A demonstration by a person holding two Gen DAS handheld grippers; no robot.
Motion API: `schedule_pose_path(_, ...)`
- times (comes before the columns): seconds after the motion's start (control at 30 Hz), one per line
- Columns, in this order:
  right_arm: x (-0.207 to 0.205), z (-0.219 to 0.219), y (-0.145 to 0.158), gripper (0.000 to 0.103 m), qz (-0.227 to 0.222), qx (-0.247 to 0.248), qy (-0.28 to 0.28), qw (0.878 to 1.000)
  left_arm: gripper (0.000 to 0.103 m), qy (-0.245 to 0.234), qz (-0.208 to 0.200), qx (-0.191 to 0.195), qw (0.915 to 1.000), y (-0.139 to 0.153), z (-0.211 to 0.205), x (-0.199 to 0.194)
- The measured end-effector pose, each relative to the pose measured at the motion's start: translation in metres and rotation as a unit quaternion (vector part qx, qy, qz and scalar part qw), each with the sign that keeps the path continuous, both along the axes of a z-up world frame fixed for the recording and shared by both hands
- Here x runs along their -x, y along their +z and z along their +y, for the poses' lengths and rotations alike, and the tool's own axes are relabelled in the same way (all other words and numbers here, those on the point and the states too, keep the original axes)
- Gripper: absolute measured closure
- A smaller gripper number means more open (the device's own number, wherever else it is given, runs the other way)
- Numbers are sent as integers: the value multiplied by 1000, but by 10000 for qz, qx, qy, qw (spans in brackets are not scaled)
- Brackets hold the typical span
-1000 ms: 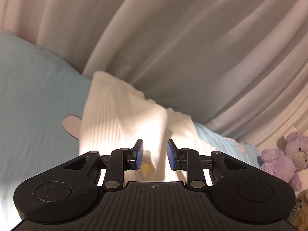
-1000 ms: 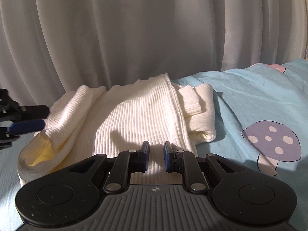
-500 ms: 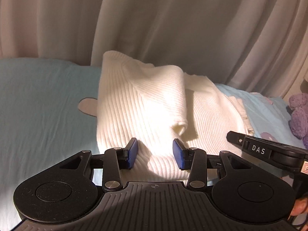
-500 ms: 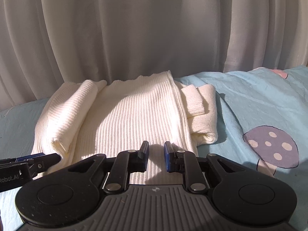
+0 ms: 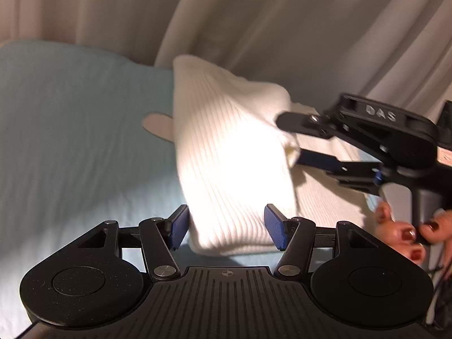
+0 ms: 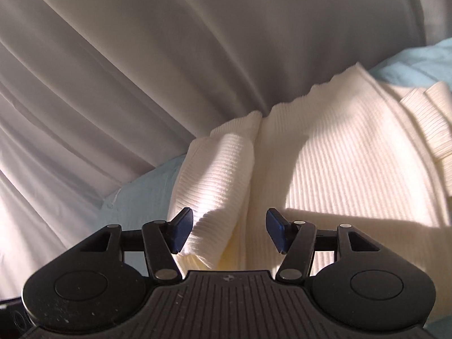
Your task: Fold small clothes
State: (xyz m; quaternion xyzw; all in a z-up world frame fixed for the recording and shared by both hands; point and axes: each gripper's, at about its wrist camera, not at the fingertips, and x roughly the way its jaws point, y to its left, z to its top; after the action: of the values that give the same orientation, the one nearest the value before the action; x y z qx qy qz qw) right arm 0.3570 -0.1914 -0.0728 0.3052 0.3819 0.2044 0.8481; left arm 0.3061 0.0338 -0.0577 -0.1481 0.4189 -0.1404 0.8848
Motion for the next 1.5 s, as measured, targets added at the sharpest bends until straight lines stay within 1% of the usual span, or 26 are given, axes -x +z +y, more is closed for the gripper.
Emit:
schedule_pose_path(0.07,-4,2,-1,49,20,-136,137,9998,38,77,-49,-1,10000,0,5,4)
schedule_pose_path(0.1,-6,3,-1,56,55,-195,211,9996,37,137,-59,43,9999,1,11,8)
schedule_pose_path(0.17,-12,3,-5,56,150,-321,301,9989,37,298,-83,127,9994,6,23,9)
schedule_pose_path(0.3,-26,5,-22,58,480,-904,463,9937,36,465,-214,22,9987,14,37,9)
schedule_pose_path(0.33,-28,6,-25,63,537,-967,428,9929,36,443,-195,38,9988,14,37,7)
schedule_pose_path(0.37,-28,8,-26,74,570,-929,392,9933,36,424,-156,53,9990,14,36,6)
schedule_pose_path(0.4,-27,10,-26,83,549,-811,360,9945,36,399,-131,55,9991,14,34,6)
schedule_pose_path(0.43,-24,14,-22,84,439,-639,346,9964,35,353,-130,46,9993,14,31,6)
schedule_pose_path(0.53,-5,22,6,90,-183,424,206,9987,35,297,-181,-23,9994,18,21,3)
schedule_pose_path(0.6,13,17,21,91,-574,866,50,9946,35,256,-255,13,9993,23,18,0)
schedule_pose_path(0.67,27,9,26,91,-708,1469,-131,9865,35,191,-354,60,9992,29,13,-2)
schedule_pose_path(0.73,36,0,21,91,-668,2083,-328,9752,31,88,-426,93,9990,31,6,-5)
schedule_pose_path(0.77,36,-7,17,91,-555,2148,-411,9742,30,-5,-415,77,9991,29,0,-7)
schedule_pose_path(0.83,35,-23,15,91,-442,1876,-485,9801,31,-169,-215,-3,9996,19,-15,-16)
schedule_pose_path(0.9,31,-37,13,90,-368,1353,-372,9894,33,-372,-51,216,9991,10,-25,-19)
schedule_pose_path(0.97,27,-50,10,82,-207,658,-323,9971,32,-527,-31,683,9963,7,-28,-14)
schedule_pose_path(1.0,25,-52,5,74,-92,305,-288,9991,30,-541,-100,736,9958,8,-28,-10)
schedule_pose_path(1.03,22,-56,0,63,18,-25,-264,9996,30,-586,-126,668,9960,10,-29,-9)
schedule_pose_path(1.1,15,-62,-11,52,208,-662,-222,9973,30,-694,-103,561,9960,13,-27,-5)
schedule_pose_path(1.13,11,-63,-15,51,294,-878,-227,9955,30,-695,-105,537,9961,15,-25,-2)
schedule_pose_path(1.2,6,-60,-20,53,386,-923,-190,9948,30,-601,-88,449,9971,17,-16,-2)
schedule_pose_path(1.3,5,-42,-13,80,203,-386,-63,9990,29,-653,-111,247,9975,19,-14,7)
schedule_pose_path(1.33,4,-34,-4,83,58,-30,-22,10000,28,-747,-119,190,9970,19,-19,8)
schedule_pose_path(1.37,7,-26,7,85,-154,489,1,9987,27,-858,-135,121,9961,19,-23,11)
schedule_pose_path(1.43,16,-12,31,87,-617,1583,-77,9854,24,-1080,-246,-173,9937,19,-35,18)
schedule_pose_path(1.5,23,-13,50,88,-855,2091,-318,9736,24,-1161,-340,-543,9912,19,-47,22)
